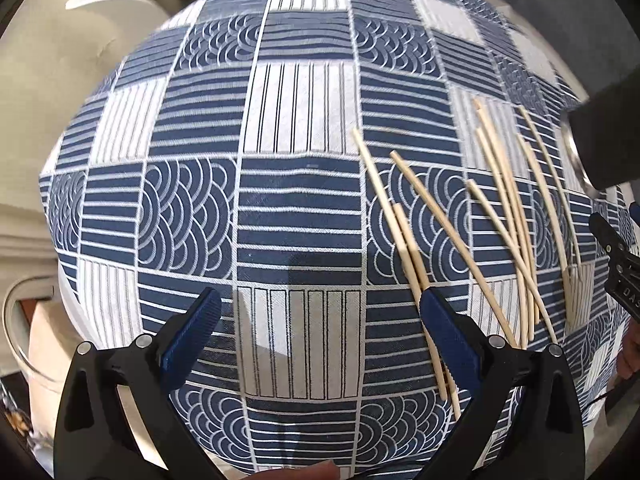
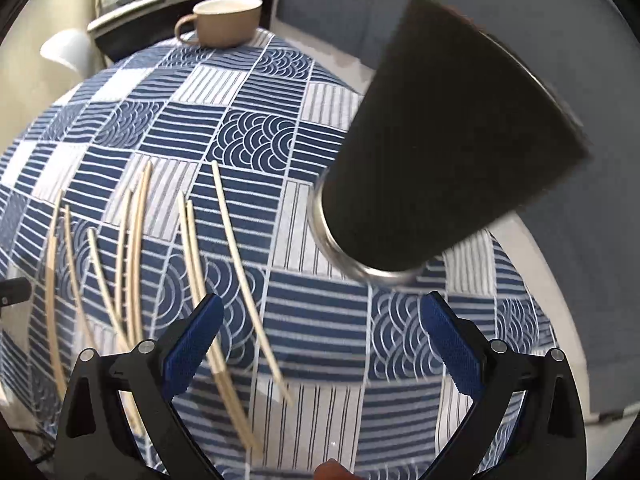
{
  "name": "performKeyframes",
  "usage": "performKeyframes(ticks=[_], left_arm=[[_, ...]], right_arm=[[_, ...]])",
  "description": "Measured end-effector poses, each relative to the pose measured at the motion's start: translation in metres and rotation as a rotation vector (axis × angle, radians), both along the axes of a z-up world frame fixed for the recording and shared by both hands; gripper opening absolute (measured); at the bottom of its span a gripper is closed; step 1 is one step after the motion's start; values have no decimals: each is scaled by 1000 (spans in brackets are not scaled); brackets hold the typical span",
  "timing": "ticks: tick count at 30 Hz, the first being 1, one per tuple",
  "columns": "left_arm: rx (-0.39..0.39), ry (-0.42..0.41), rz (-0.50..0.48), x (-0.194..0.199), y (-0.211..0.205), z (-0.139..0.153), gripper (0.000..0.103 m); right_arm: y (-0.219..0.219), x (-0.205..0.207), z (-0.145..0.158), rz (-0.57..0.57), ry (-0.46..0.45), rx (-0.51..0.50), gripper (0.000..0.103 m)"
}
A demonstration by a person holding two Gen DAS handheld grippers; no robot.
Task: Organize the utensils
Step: 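Lower the right gripper onto a wooden skewer and close it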
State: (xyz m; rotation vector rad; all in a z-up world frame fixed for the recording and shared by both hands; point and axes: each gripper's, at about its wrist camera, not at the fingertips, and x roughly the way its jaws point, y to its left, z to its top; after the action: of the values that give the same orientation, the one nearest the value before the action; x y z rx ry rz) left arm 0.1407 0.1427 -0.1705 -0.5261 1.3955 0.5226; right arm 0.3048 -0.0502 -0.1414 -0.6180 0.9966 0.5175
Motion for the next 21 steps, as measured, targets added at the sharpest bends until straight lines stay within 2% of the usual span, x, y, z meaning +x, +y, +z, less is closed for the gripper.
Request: performKeyframes(ticks=[5, 8, 14, 18, 21], left_arm=[[-47, 42, 53, 7, 3, -17, 97], [-38, 37, 44, 11, 1, -17, 98], [-3, 72, 66, 24, -7, -19, 99], [-5, 74, 101, 22, -15, -24, 99], [2, 65, 102, 16, -17, -25, 99]], right_arm=[[12, 16, -18, 48, 21, -35, 95], [12, 25, -27, 42, 71, -23, 95], [14, 24, -38, 53, 77, -16, 95], [13, 37, -47, 16, 168, 16, 95], [13, 42, -51, -11, 186, 25, 95]])
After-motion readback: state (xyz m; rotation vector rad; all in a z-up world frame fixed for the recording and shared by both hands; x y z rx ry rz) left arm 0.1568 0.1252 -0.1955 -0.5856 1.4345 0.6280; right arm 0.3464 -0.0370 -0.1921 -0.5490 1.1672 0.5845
